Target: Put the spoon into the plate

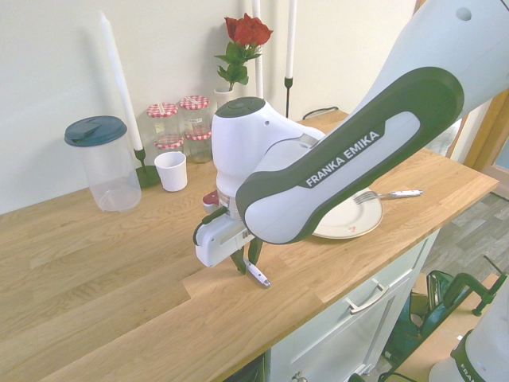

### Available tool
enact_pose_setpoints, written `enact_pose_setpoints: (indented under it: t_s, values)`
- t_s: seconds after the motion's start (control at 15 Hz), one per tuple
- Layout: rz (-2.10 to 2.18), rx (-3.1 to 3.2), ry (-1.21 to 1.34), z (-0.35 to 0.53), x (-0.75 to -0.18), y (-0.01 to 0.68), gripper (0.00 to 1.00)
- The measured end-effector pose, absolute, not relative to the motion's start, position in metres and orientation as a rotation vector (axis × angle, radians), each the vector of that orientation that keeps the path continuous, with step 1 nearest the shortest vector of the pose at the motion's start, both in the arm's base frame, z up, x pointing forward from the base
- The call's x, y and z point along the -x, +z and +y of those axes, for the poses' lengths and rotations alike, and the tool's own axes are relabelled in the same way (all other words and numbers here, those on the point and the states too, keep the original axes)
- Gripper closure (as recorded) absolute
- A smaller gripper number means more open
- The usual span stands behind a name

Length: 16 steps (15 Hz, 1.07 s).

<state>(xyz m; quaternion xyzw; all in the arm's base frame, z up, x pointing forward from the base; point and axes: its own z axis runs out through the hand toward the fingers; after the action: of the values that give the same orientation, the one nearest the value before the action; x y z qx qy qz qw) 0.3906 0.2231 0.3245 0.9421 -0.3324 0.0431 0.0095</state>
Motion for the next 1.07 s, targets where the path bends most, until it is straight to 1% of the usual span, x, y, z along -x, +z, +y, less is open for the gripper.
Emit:
enact_pose_setpoints:
  t_s: [0.47, 0.6, 0.87, 1.07]
  values:
    - [-1.077, -2.942, 0.134, 0.218, -0.394, 0.329, 1.00]
    - [-1.104, -2.961, 0.156, 0.217, -0.400, 0.353, 1.00]
    - [-1.159, -2.996, 0.212, 0.202, -0.404, 0.420, 1.00]
    - [-1.188, -3.000, 0.250, 0.189, -0.402, 0.442, 1.00]
